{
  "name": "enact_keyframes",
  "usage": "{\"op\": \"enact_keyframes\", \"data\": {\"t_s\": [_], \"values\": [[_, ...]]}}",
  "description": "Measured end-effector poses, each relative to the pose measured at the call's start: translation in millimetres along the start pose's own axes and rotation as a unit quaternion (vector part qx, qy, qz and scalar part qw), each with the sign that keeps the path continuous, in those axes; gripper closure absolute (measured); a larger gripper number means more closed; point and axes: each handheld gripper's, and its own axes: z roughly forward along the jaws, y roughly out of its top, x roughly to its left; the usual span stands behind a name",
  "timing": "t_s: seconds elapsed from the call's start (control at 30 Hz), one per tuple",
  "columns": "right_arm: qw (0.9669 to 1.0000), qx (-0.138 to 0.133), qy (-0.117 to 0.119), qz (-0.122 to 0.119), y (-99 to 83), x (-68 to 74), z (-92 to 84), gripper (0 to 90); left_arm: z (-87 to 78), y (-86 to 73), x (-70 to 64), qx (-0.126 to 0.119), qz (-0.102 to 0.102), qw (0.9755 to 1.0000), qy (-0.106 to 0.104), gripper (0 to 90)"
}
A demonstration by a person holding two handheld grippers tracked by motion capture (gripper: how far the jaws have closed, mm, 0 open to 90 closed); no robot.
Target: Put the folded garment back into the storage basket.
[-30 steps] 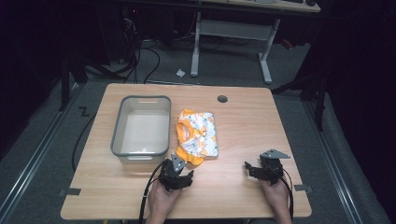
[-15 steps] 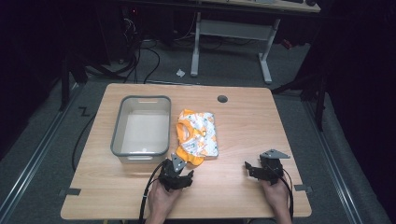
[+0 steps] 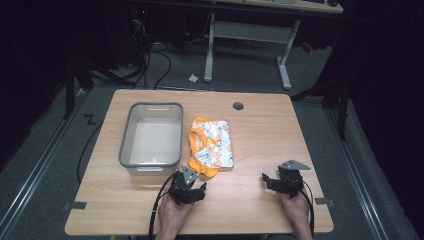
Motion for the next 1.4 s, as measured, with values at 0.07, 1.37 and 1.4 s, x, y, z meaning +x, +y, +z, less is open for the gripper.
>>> {"op": "enact_keyframes", "data": {"t_s": [0.07, 1.37, 1.4], "values": [[1.0, 0.0, 0.0, 0.0, 0.0, 0.0, -0.1, 26.2, -2.4, 0.1, -0.5, -0.003, -0.004, 1.0, -0.002, 32.7], [1.0, 0.0, -0.001, -0.003, -0.1, 0.0, -0.1, 26.2, -10.0, 64.9, -2.7, -0.027, 0.007, 0.9995, -0.016, 31.3], [1.0, 0.0, -0.001, -0.003, -0.1, 0.0, -0.1, 26.2, -10.0, 64.9, -2.7, -0.027, 0.007, 0.9995, -0.016, 31.3]]}}
